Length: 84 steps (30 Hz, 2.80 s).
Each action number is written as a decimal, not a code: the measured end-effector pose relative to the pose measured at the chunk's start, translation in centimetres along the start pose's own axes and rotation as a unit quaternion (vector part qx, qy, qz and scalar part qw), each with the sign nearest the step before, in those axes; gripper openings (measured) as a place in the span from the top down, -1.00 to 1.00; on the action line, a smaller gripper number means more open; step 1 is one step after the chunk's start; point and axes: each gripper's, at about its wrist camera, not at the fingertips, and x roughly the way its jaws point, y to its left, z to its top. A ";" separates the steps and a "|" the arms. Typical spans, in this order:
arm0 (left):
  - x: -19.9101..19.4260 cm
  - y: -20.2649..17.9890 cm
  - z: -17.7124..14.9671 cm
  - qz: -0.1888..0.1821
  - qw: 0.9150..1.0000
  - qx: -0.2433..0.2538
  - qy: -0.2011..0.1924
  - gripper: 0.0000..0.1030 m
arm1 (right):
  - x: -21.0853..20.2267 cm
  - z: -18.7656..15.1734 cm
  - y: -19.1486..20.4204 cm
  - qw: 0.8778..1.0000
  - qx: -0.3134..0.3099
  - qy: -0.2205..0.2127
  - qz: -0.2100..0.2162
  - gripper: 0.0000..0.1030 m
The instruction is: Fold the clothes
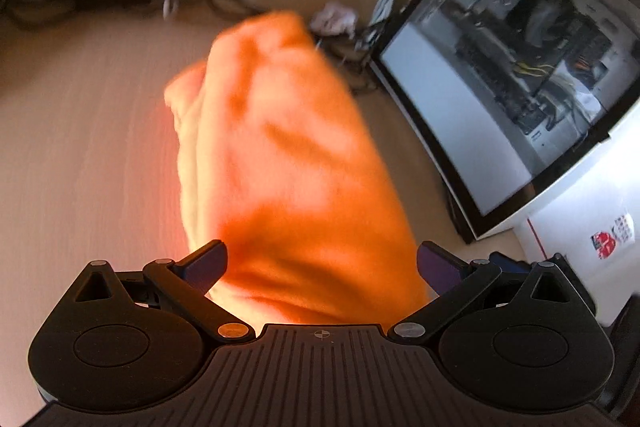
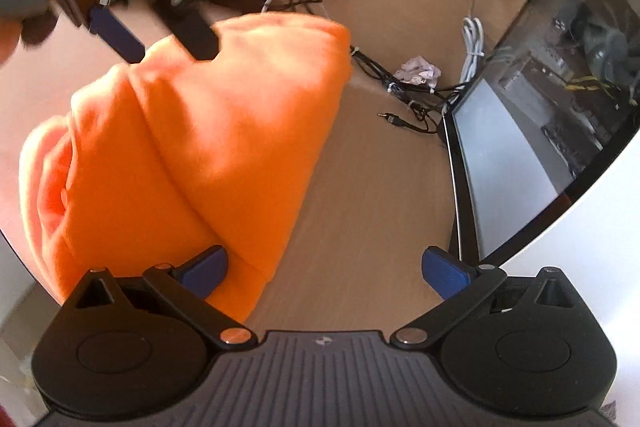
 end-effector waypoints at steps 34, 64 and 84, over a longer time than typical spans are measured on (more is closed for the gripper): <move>-3.5 -2.2 -4.1 0.080 0.975 0.203 0.041 -1.00 | -1.7 -0.1 1.2 0.952 0.158 0.093 0.246 -0.15; -0.9 -1.9 -4.0 0.099 0.960 0.242 0.099 -1.00 | -5.8 -2.2 5.3 0.991 -0.048 -0.020 0.120 -0.66; -1.8 -7.1 -9.0 0.079 0.811 0.575 -0.071 -1.00 | -8.2 2.0 1.6 0.987 -0.053 0.040 0.143 0.65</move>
